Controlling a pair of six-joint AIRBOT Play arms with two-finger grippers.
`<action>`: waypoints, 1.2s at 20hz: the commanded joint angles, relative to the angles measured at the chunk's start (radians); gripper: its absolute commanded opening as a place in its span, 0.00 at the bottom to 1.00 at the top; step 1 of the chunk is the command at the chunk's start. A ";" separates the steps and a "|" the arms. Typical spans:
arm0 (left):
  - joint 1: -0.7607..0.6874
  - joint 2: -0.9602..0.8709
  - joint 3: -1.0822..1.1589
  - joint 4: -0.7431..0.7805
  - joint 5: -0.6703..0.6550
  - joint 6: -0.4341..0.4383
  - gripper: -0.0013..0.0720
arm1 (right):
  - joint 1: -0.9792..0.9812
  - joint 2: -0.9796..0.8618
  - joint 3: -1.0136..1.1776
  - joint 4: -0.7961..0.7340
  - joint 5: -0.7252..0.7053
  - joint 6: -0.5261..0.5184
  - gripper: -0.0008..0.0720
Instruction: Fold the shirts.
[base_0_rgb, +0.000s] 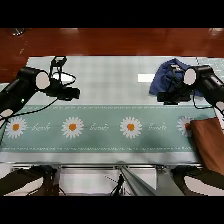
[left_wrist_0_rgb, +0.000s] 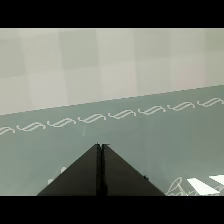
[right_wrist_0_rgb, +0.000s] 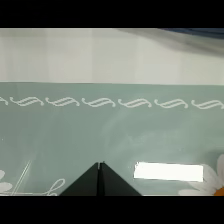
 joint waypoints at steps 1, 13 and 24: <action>0.001 -0.001 0.000 0.000 0.000 0.000 0.05 | 0.001 0.000 0.001 0.000 0.000 0.000 0.04; 0.001 -0.001 0.000 0.000 0.000 0.000 0.05 | 0.001 0.000 0.001 0.002 -0.045 0.000 0.04; 0.019 -0.030 0.000 0.052 0.351 0.014 0.98 | -0.040 -0.002 0.001 -0.447 -0.612 0.134 0.88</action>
